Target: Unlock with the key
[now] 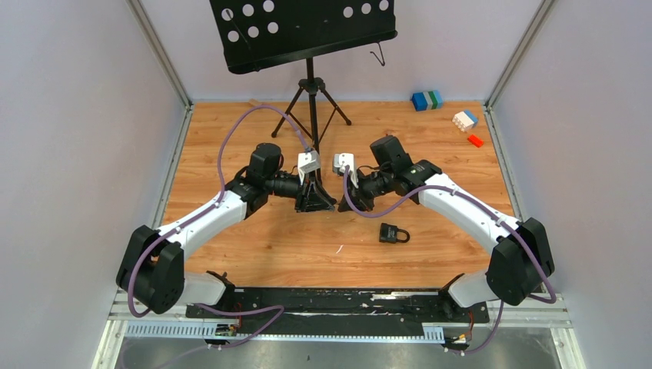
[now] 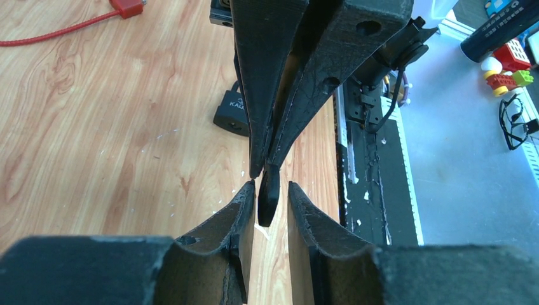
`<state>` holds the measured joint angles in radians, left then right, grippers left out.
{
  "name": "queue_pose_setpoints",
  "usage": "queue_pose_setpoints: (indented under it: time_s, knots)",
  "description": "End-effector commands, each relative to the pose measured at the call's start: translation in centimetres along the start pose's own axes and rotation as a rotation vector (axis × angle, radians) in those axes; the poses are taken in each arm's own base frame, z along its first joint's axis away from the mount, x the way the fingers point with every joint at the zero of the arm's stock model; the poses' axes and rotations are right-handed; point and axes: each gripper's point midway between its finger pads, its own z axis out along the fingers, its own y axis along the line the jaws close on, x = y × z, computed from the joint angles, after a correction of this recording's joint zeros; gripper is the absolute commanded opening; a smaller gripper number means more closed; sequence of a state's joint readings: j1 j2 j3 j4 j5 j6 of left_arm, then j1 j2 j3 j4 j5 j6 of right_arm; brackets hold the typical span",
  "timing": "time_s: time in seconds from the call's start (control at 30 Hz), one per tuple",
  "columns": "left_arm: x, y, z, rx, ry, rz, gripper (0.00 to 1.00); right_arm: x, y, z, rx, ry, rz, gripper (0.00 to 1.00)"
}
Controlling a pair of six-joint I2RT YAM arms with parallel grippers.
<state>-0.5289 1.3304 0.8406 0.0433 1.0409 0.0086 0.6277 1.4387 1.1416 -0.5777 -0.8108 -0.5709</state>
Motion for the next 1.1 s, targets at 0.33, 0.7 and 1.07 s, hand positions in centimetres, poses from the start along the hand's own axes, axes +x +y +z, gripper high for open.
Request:
queue_pose_setpoints:
  time_s: [0.33,0.7,1.07]
  knots:
    - [-1.9,0.5,0.3,-0.004,-0.027,0.046,0.21,-0.3,0.2,0.6,-0.022,-0.025,-0.034,0.0]
    - [-1.9,0.6,0.4,-0.001,-0.025,0.042,0.07,0.0,0.4,0.9,-0.032,-0.017,-0.025,0.0]
    - [-1.1,0.1,-0.2,-0.013,0.008,0.052,0.0,0.0,-0.3,0.1,0.025,-0.001,-0.029,0.37]
